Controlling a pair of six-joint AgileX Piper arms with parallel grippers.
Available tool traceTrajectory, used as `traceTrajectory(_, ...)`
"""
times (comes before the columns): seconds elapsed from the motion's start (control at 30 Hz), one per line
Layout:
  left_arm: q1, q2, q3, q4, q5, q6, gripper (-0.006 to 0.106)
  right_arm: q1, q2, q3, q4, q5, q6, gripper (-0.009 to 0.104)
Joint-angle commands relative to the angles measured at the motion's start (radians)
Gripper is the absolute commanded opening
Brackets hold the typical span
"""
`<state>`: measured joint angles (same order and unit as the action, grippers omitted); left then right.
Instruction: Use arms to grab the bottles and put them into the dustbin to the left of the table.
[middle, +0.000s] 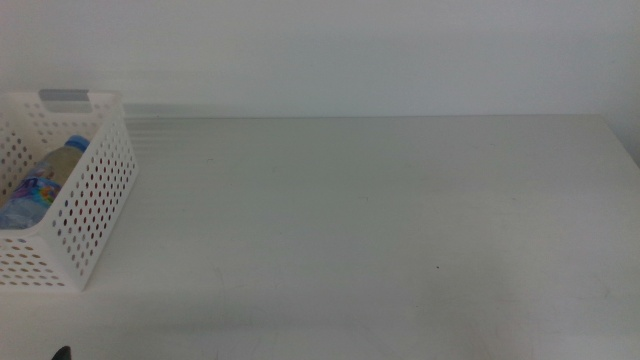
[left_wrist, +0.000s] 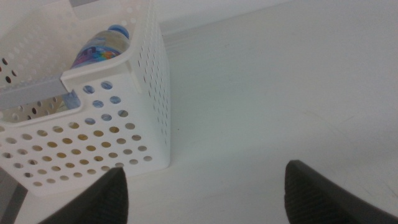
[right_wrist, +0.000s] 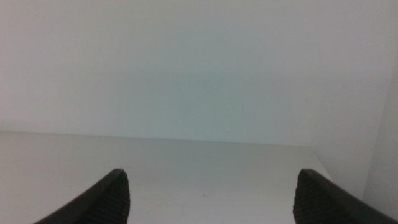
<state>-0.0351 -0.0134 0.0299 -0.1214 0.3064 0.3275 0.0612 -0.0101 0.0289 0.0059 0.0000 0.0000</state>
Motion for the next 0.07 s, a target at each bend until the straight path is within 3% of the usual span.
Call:
traceTrajectory(0.0, -0.002, -0.015, 0.005, -0.01, -0.081, -0.013, 0.078, -0.006, -0.026, -0.008, -0.011, -0.078, -0.012, 0.077)
traceTrajectory(0.03, -0.002, -0.015, 0.005, -0.01, -0.081, -0.013, 0.078, -0.006, -0.026, -0.008, -0.011, -0.078, -0.012, 0.077)
